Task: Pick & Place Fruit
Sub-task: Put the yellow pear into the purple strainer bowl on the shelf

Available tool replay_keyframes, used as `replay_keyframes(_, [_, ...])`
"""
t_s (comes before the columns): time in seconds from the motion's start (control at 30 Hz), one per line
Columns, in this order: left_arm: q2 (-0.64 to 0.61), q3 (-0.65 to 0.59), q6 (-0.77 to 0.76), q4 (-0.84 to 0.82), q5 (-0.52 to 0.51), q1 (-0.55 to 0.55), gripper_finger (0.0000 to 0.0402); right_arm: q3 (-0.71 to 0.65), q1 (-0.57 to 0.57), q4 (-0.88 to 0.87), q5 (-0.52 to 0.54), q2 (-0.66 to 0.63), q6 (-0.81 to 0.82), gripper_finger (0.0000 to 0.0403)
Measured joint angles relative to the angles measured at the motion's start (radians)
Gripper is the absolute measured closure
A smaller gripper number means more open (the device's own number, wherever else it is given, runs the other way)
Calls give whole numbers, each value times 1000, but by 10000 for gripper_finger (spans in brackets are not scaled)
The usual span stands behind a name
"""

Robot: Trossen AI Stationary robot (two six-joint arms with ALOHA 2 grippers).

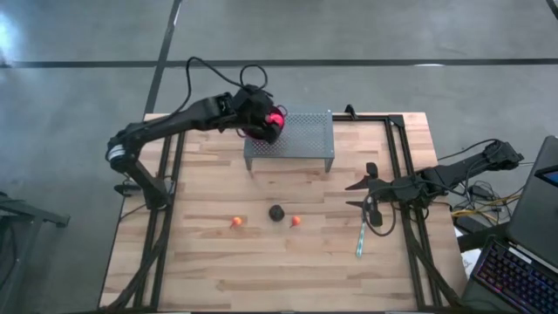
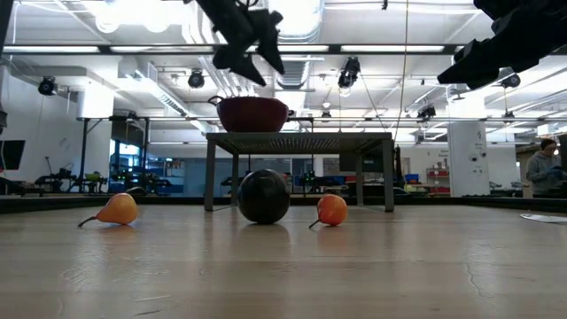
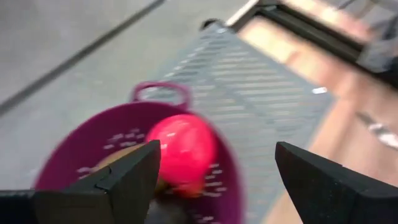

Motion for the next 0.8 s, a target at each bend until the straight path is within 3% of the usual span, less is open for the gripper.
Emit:
replay_keyframes(0.27, [-2, 36, -28, -2, 182, -71, 80, 0, 0, 0, 0, 0, -2, 218])
replay_keyframes(0.8, [15, 6, 72, 3, 154, -410, 81, 0, 0, 0, 0, 1, -2, 262])
